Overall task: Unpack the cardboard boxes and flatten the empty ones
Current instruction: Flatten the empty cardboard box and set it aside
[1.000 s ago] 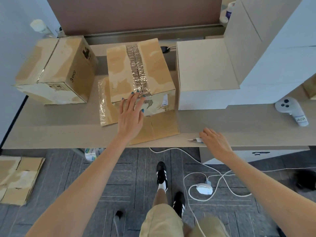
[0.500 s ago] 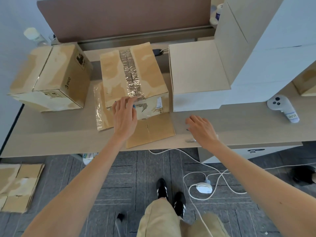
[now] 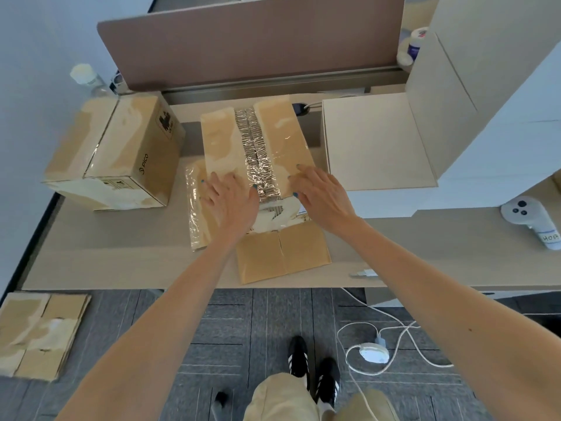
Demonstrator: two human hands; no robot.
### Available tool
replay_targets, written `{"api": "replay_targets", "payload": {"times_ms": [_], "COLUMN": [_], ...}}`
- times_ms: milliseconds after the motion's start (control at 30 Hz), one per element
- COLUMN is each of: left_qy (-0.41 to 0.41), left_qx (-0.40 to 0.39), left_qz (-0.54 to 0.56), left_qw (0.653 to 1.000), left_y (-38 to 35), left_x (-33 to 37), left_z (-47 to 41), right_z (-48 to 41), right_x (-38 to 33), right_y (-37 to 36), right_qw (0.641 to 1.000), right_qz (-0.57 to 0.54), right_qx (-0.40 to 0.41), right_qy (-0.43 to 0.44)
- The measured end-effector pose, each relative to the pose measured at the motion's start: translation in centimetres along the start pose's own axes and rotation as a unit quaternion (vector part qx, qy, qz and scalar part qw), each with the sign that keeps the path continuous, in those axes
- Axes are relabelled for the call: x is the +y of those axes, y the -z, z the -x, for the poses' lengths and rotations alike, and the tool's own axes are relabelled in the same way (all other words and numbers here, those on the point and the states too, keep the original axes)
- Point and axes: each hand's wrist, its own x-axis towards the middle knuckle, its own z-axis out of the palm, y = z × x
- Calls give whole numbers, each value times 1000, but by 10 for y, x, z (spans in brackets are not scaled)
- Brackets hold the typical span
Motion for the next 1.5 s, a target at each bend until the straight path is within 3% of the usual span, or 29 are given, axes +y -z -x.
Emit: {"api": "replay_targets", "payload": {"times_ms": [233, 467, 667, 833, 967, 1133, 1333, 1400, 1500], "left_qy": [54, 58, -1, 20, 2, 6, 16, -11, -11], "left_qx": [-91, -86, -71, -73, -51, 29, 19, -8, -93], "left_qz": [-13, -4, 146, 294, 267, 159, -78, -97, -41], "left_qw": [994, 995, 987, 953, 962, 987, 997, 995, 995], "left_y": [1, 13, 49, 91, 114, 130, 108, 91, 63], "left_x": [17, 23, 9, -19, -47, -75, -101, -102, -91], "left_z": [-20, -24, -32, -38, -43, -46, -46, -45, -41], "right_z": [-6, -10, -15, -30, -59, -83, -90, -91, -91], "right_x": [5, -5, -11, -25, -55, -72, -75, -72, -64], "right_y": [-9, -12, -11, -10, -5, -8, -6, 0, 11], "right_qw": [999, 998, 997, 994, 964, 936, 937, 939, 939], "right_qz": [-33, -38, -21, 41, 87, 63, -3, -41, -95], "right_qx": [-24, -3, 5, -16, -110, -202, -159, -130, -103], "right_qy": [-20, -57, -71, -102, -224, -280, -312, -316, -313]}}
